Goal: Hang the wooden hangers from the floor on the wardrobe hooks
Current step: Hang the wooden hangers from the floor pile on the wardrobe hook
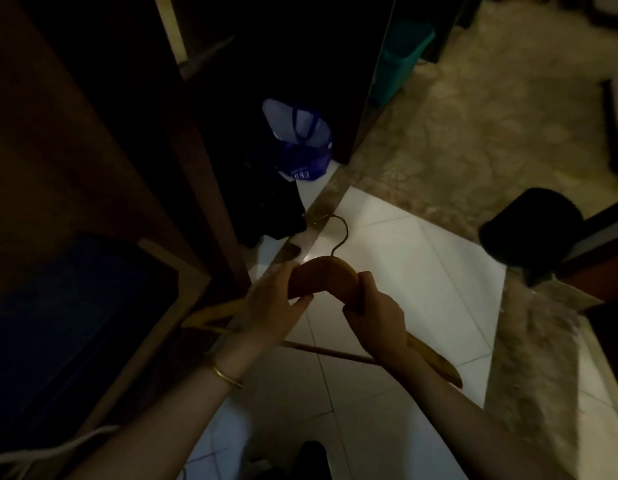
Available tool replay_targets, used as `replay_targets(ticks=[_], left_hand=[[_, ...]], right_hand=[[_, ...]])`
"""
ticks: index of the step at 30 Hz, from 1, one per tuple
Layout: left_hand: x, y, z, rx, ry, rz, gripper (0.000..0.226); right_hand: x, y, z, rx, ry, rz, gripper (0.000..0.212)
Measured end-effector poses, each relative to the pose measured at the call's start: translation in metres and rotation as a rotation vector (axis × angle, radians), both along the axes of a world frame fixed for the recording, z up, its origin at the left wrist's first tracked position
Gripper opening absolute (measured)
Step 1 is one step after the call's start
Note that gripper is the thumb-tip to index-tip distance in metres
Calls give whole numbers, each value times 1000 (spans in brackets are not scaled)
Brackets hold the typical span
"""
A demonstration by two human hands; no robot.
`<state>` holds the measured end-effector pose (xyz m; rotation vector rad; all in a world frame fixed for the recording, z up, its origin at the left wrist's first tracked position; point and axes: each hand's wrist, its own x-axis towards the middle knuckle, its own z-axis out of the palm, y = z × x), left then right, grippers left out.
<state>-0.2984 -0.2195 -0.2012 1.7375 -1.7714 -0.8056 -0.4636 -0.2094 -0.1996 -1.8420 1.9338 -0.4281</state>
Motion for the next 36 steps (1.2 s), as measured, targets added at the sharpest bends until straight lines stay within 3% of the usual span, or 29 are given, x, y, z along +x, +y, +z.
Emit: replay_targets(ticks=[8,14,18,28,36], left_hand=[[47,25,197,-171,56,170,47],[107,69,362,-378,-97,270,65],[148,98,451,-500,-174,401,74],[250,189,584,-642,-368,599,63],[337,231,674,-817,-480,808,60]], right_hand=[[32,-16,195,-167,-111,315,38],[79,-14,364,-259,-252,592,37],[127,-6,457,-297,-318,758,61],[261,35,578,-549,-441,1098,61],[370,75,671,-894,-432,1058,54]])
